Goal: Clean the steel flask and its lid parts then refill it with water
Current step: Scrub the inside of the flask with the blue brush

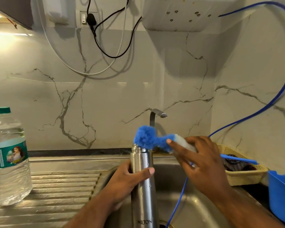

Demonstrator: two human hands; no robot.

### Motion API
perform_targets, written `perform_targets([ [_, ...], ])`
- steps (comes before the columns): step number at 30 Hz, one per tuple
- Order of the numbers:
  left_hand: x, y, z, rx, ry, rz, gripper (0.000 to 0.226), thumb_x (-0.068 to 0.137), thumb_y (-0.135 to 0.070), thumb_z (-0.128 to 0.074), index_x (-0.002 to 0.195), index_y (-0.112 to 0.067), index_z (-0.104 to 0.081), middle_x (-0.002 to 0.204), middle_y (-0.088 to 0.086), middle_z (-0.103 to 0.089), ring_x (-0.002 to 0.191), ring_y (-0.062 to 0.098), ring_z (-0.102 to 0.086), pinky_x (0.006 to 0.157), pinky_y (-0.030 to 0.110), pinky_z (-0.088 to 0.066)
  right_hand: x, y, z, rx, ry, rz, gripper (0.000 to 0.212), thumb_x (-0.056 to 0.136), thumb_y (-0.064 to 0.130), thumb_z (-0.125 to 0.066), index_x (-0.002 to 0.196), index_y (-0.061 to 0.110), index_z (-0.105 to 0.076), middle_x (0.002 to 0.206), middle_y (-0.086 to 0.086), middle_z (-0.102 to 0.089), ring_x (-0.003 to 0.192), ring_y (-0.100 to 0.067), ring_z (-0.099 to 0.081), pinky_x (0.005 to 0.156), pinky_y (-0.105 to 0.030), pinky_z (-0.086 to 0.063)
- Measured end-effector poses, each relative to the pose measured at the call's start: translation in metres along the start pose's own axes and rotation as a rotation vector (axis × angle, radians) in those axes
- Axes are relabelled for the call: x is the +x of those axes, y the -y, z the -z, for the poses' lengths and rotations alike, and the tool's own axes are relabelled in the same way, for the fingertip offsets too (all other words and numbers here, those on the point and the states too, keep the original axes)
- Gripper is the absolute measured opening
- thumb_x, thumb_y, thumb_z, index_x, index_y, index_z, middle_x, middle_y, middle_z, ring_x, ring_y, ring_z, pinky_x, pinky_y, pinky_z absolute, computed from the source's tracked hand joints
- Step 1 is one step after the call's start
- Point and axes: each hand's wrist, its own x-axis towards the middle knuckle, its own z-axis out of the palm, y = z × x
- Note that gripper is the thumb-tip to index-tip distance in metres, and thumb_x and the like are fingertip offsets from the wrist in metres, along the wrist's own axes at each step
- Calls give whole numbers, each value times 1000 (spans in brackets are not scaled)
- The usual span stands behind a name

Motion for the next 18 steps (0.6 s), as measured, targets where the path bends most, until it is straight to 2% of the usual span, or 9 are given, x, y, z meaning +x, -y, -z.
perform_targets([
  [3, 0, 1, -3, -43, -64, 1, 64, 62, -37, -89, 116, -12, -65, 100, 14, -77, 94, 31, -75, 88, 49, -61, 4, 11, 0, -36, 36, 118, 54, 93, 32, -58, 145, 43, -51, 112, -3, -59, 102, -23, -52, 80, -38, -37],
  [5, 0, 1, -1, -82, -67, -13, 67, 64, -38, -90, 117, -7, -65, 102, 19, -76, 94, 33, -75, 86, 48, -62, 3, 1, 1, -57, 31, 109, 55, 94, 31, -60, 146, 44, -50, 113, -3, -58, 101, -24, -52, 79, -38, -38],
  [7, 1, -1, 0, -141, -77, -19, 66, 69, -35, -94, 121, -10, -62, 105, 19, -76, 97, 34, -74, 87, 49, -61, 0, -8, -1, -80, 33, 70, 58, 92, 27, -64, 146, 44, -51, 114, -3, -58, 100, -25, -53, 78, -38, -38],
  [9, 2, -3, -2, -211, -69, -11, 62, 73, -30, -91, 125, -18, -58, 110, 14, -76, 103, 31, -73, 89, 49, -61, -3, -7, -6, -78, 54, 61, 67, 88, 12, -66, 145, 43, -52, 116, -3, -56, 101, -25, -52, 79, -37, -39],
  [10, 2, -3, -3, -248, -58, 2, 63, 74, -30, -91, 127, -19, -58, 113, 14, -75, 106, 32, -72, 92, 50, -59, -3, -3, -9, -48, 73, 60, 70, 86, 6, -63, 144, 43, -54, 116, -4, -55, 101, -25, -52, 79, -37, -43],
  [12, 4, -2, -2, -316, -33, 34, 72, 68, -31, -89, 131, -16, -56, 118, 19, -72, 112, 38, -68, 96, 57, -56, -3, 5, -14, 22, 117, 57, 69, 86, 6, -48, 142, 47, -55, 117, -4, -54, 100, -25, -54, 76, -38, -50],
  [14, 5, -2, 1, -348, -24, 44, 79, 62, -30, -86, 133, -14, -54, 120, 23, -69, 114, 41, -66, 96, 61, -54, -2, 10, -13, 57, 182, 55, 73, 87, 8, -47, 144, 52, -48, 120, -2, -52, 96, -22, -57, 68, -34, -54],
  [16, 5, -3, 5, -335, -29, 37, 75, 63, -30, -85, 131, -14, -56, 118, 22, -71, 112, 40, -67, 95, 59, -55, -2, 10, -10, 94, 238, 40, 88, 86, 0, -62, 151, 53, -35, 119, 0, -53, 86, -15, -57, 62, -24, -49],
  [18, 5, -2, 9, -294, -35, 26, 71, 64, -32, -85, 127, -12, -59, 113, 19, -74, 110, 38, -69, 93, 53, -58, -1, 9, -8, 190, 242, -17, 96, 88, -2, -69, 156, 50, -25, 114, 5, -55, 79, -10, -56, 60, -23, -48],
])
